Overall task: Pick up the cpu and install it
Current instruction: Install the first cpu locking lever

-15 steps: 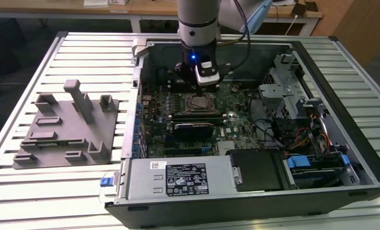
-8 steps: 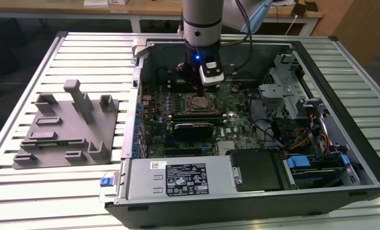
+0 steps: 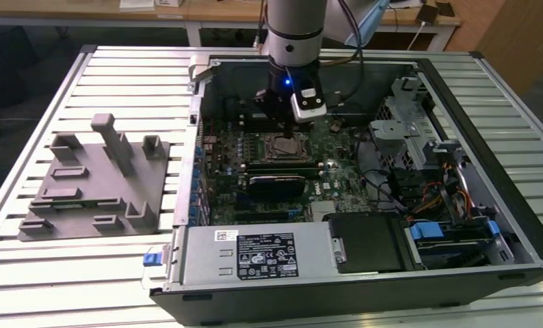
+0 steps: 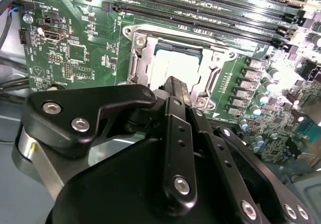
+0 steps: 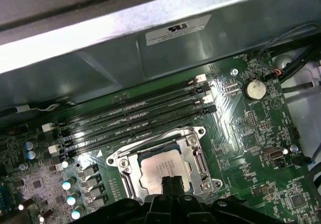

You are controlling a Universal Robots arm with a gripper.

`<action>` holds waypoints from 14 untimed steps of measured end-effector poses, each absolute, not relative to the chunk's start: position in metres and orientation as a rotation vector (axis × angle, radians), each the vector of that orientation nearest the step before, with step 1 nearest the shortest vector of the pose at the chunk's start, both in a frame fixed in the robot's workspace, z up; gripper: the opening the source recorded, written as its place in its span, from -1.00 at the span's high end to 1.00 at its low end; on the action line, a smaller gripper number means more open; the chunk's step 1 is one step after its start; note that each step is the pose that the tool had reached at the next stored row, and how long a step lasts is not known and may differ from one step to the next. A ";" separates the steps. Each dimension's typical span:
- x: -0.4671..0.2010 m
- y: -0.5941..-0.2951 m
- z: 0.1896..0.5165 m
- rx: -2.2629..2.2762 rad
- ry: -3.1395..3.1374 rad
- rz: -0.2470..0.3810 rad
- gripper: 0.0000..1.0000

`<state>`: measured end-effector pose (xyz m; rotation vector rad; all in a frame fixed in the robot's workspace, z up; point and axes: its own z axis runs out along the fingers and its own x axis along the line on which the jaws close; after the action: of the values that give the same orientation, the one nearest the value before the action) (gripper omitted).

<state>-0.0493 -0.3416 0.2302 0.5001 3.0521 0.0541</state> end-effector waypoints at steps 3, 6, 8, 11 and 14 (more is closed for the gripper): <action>-0.049 -0.343 0.230 0.487 3.057 0.050 0.79; -0.049 -0.346 0.230 0.482 3.057 0.047 0.79; -0.049 -0.348 0.230 0.479 3.058 0.046 0.79; -0.049 -0.349 0.230 0.454 3.062 0.046 0.79; -0.049 -0.349 0.230 0.371 3.074 0.048 0.79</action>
<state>-0.0491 -0.3488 0.2302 0.3707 3.0737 0.0481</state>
